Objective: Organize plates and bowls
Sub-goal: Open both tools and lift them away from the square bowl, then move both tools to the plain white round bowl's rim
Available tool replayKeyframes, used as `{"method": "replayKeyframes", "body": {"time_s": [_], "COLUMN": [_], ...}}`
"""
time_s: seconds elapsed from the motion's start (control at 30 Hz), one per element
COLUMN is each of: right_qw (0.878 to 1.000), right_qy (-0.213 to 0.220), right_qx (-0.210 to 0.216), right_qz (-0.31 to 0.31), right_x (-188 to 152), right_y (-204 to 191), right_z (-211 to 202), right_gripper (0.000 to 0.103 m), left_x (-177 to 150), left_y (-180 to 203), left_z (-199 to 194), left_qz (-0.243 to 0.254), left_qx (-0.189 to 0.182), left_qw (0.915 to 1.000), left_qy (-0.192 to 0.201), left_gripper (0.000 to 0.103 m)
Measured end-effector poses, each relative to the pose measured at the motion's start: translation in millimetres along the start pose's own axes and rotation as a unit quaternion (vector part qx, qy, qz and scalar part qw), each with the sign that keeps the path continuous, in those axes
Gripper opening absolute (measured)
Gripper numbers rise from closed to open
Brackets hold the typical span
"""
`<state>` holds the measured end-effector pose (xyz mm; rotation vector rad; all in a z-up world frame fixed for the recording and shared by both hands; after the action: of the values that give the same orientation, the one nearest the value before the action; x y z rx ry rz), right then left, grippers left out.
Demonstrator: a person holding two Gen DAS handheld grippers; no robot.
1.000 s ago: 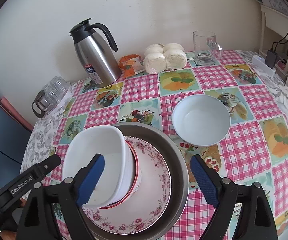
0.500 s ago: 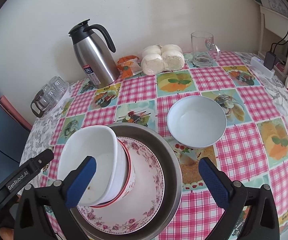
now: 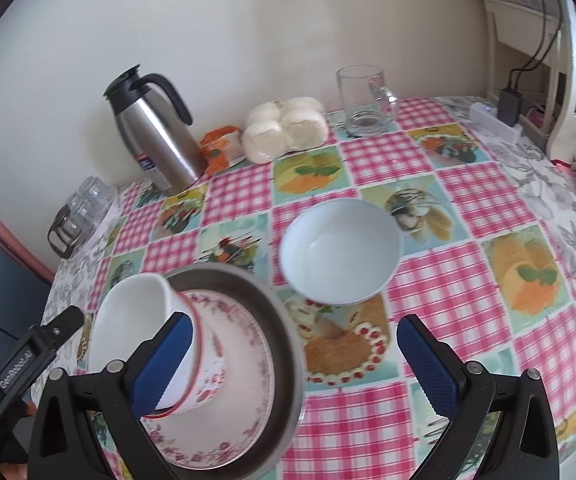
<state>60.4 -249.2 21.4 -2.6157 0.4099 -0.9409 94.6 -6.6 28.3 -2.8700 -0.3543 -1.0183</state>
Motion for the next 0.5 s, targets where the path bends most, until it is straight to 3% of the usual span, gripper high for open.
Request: {"method": "replayKeyframes", "body": {"time_s": [0.5], "right_qw": [0.998], "right_qy": [0.025], "right_qx": [-0.025], "right_qz": [0.054], "right_x": [15], "right_y": [69], "right_z": [-24], "right_gripper": [0.103], "left_x": [5], "left_y": [74], "left_z": [-49], "left_qz": [0.063], "left_qx": [-0.068], "left_qw": [0.9938], "left_qy": [0.062], "left_gripper": [0.097]}}
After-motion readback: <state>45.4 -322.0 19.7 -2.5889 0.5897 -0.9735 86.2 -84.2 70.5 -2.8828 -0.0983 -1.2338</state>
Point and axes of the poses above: each gripper's, at about its wrist camera, not at the fingertips, and z roughly the way its jaws point, y to its right, x to its top, the point moved 5 cm from there along z, roughly the way its jaws point, and after that the axes turned 10 degrees about x, right-handed, at the moved point
